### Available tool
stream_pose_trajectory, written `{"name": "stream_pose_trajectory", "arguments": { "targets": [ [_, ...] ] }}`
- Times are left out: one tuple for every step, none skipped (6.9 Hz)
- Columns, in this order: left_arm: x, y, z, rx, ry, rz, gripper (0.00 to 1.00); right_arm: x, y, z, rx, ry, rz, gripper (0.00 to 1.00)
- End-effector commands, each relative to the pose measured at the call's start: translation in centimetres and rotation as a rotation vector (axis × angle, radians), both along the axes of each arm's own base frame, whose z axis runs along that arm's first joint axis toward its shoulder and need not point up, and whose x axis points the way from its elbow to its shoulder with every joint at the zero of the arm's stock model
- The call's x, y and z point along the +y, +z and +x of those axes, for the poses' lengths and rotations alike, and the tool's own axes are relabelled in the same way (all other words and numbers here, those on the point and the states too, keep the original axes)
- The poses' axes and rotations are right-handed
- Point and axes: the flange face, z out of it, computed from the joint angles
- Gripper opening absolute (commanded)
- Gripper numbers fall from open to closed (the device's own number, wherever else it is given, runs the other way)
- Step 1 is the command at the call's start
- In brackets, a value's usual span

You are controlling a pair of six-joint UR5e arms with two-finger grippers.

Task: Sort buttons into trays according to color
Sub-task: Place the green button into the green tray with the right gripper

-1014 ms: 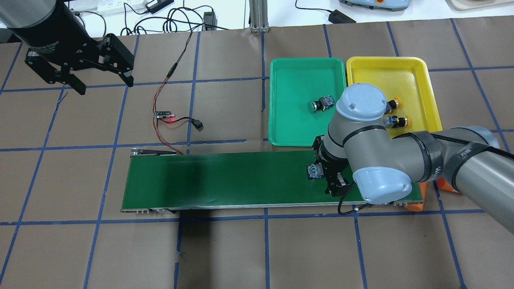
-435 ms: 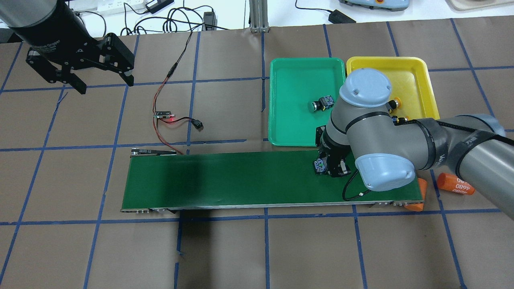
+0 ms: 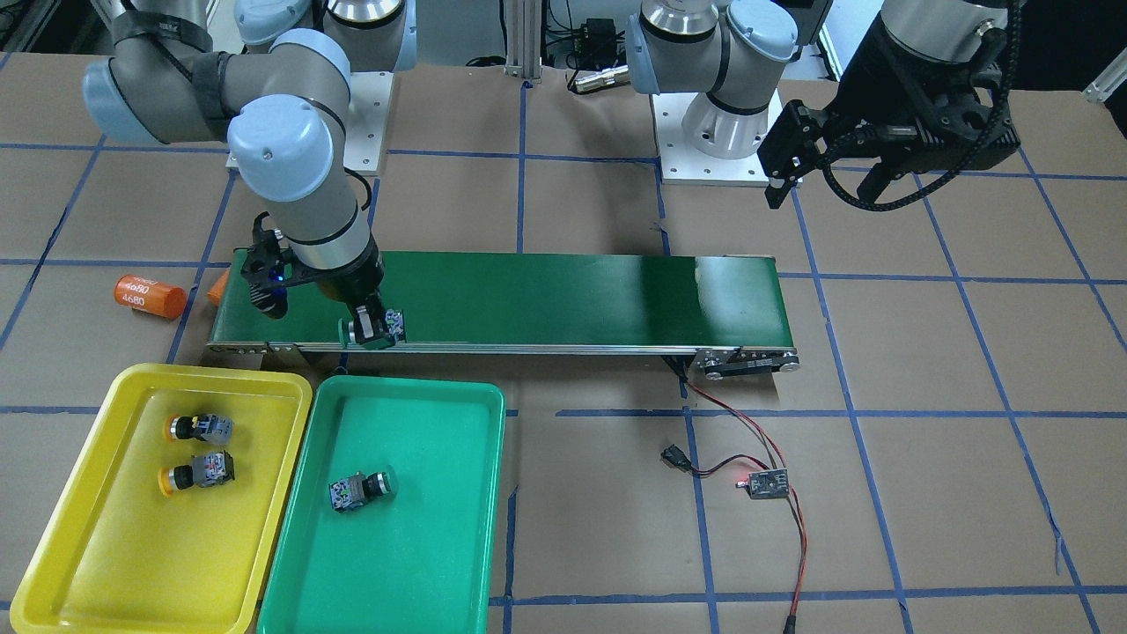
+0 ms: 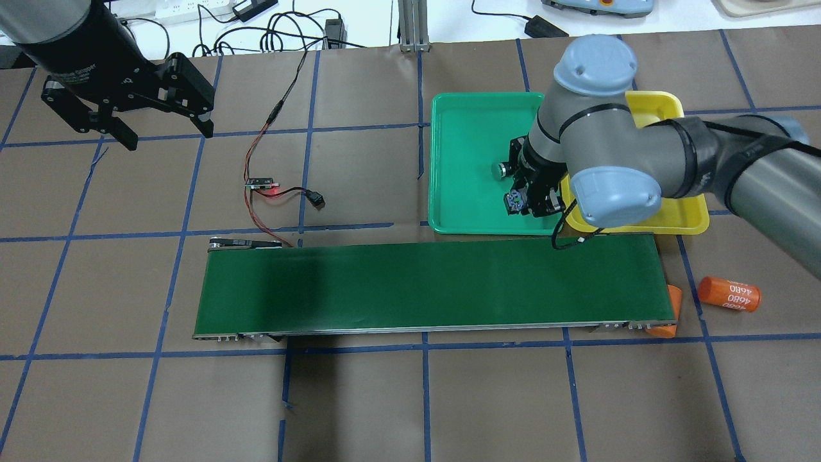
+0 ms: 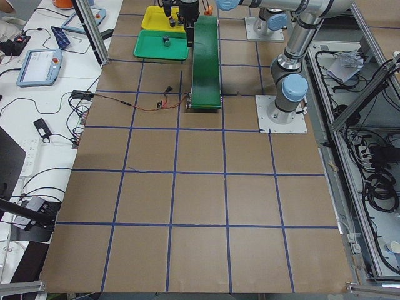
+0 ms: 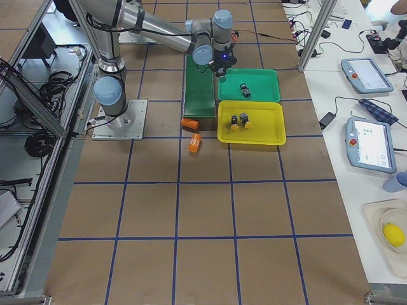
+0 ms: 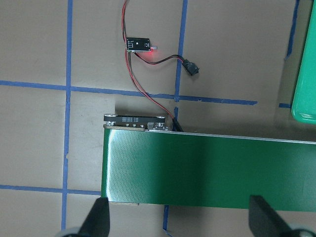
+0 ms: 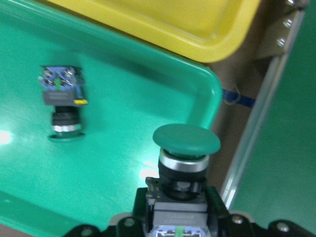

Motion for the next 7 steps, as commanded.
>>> {"name": "stream_pose_trajectory", "arguments": {
  "targets": [
    [-0.1, 0.1, 0.0, 0.0, -0.001, -0.002, 1.0, -7.2, -2.3, -0.5, 0.05, 0.003, -0.014, 0.0],
    [-0.1, 0.0, 0.0, 0.0, -0.001, 0.0, 1.0, -8.5, -4.5, -0.8, 0.051, -0.001, -0.023, 0.0],
    [-0.1, 0.1, 0.0, 0.0, -0.002, -0.002, 1.0, -9.1, -5.6, -1.0, 0.051, -0.007, -0.036, 0.01],
    [-0.1, 0.1, 0.0, 0.0, -0.001, -0.002, 1.0, -9.5, -5.7, -1.2, 0.046, -0.011, -0.066, 0.62],
    [-0.1, 0.0, 0.0, 0.0, -0.001, 0.0, 1.0, -9.3, -6.0, -1.4, 0.061, -0.013, -0.06, 1.0],
    [-0.1, -0.2, 0.0, 0.0, -0.001, 0.003, 1.0, -9.3, -5.1, -1.7, 0.062, -0.019, -0.073, 1.0],
    [-0.1, -0.1, 0.0, 0.0, -0.002, 0.001, 1.0, -9.2, -4.0, -2.2, 0.078, -0.025, -0.082, 1.0]
  ]
}}
